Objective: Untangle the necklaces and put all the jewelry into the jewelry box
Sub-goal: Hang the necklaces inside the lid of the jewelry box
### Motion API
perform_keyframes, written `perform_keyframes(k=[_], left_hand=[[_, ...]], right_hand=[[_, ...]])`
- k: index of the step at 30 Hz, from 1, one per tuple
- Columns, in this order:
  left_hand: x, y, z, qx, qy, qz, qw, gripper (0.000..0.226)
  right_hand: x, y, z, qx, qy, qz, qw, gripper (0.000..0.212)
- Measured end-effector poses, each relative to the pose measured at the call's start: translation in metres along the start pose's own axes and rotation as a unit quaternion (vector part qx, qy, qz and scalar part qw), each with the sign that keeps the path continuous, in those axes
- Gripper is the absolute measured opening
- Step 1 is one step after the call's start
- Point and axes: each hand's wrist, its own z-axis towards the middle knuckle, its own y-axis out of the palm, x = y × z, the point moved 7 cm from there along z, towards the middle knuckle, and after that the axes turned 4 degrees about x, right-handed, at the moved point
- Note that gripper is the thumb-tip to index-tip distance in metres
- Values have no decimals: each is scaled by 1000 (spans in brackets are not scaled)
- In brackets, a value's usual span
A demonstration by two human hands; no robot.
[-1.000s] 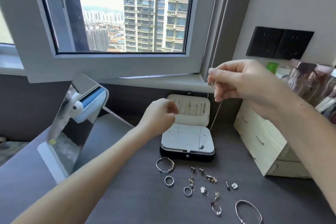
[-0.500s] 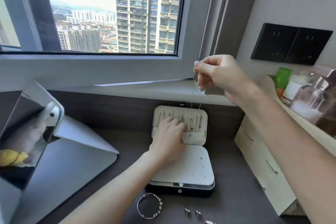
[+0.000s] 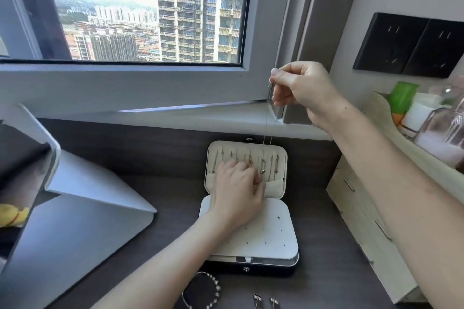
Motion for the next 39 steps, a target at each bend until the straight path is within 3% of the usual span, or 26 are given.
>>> perform_keyframes(k=[6,11,18,24,31,34,39], left_hand=[[0,-2,6,41,-27,0,999,38],[1,-1,4,20,-19,6,1000,24],[-5,-9,10,80,-32,16,996,22],[-9,-23,23,151,-88,-67,982,13],[-6,-15,33,132,-86,-115,981,16],[-9,-9,33,131,-106,-119,979,23],[-14,-13,32,158,-156,-91,971,31]], right_hand=[[9,5,-7,-25,15,-12,1000,20],[22,9,-19,-39,26,-24,999,21],[47,18,-37,-68,29,-101,992,18],[64,19,-45,-69,4,-179,981,17],[74,23,-51,-90,1,-174,981,12],[79,20,-52,-68,12,-181,981,14],[89,10,-62,60,8,-294,954,26]])
